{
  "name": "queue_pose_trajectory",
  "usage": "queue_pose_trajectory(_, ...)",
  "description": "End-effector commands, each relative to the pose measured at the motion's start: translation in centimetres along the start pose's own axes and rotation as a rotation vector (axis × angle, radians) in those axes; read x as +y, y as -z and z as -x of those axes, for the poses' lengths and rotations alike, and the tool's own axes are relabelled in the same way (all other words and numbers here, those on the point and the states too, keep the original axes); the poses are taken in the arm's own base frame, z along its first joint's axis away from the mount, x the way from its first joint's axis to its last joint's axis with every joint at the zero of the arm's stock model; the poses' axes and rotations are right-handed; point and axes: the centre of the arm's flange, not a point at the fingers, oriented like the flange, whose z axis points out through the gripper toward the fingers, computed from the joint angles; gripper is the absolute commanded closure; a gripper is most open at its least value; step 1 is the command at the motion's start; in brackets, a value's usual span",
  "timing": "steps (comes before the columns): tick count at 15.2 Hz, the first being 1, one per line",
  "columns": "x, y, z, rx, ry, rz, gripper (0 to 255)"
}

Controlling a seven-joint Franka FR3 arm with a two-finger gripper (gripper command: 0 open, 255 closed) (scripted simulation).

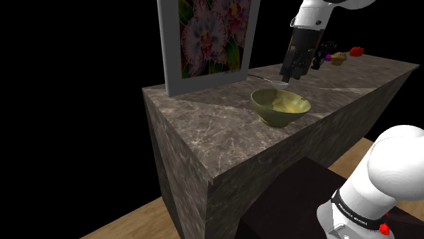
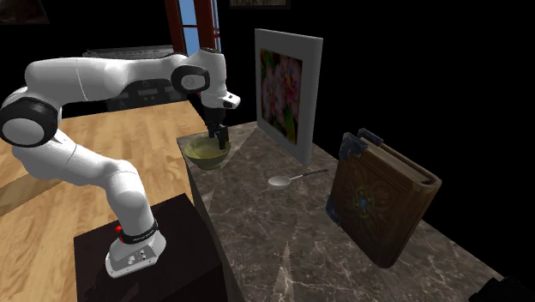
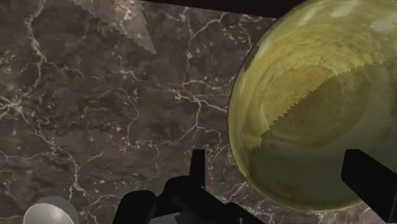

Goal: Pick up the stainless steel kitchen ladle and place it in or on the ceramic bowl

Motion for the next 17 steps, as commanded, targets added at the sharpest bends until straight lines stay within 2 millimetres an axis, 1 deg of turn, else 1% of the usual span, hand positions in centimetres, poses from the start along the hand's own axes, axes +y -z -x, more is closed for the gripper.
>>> queue_pose_trajectory(1, 1.8, -0.4, -2.0, 0.0, -0.01, 0.0, 0)
queue_pose_trajectory(17, 17.1, -3.5, -16.3, 0.003, -0.093, -0.008, 0)
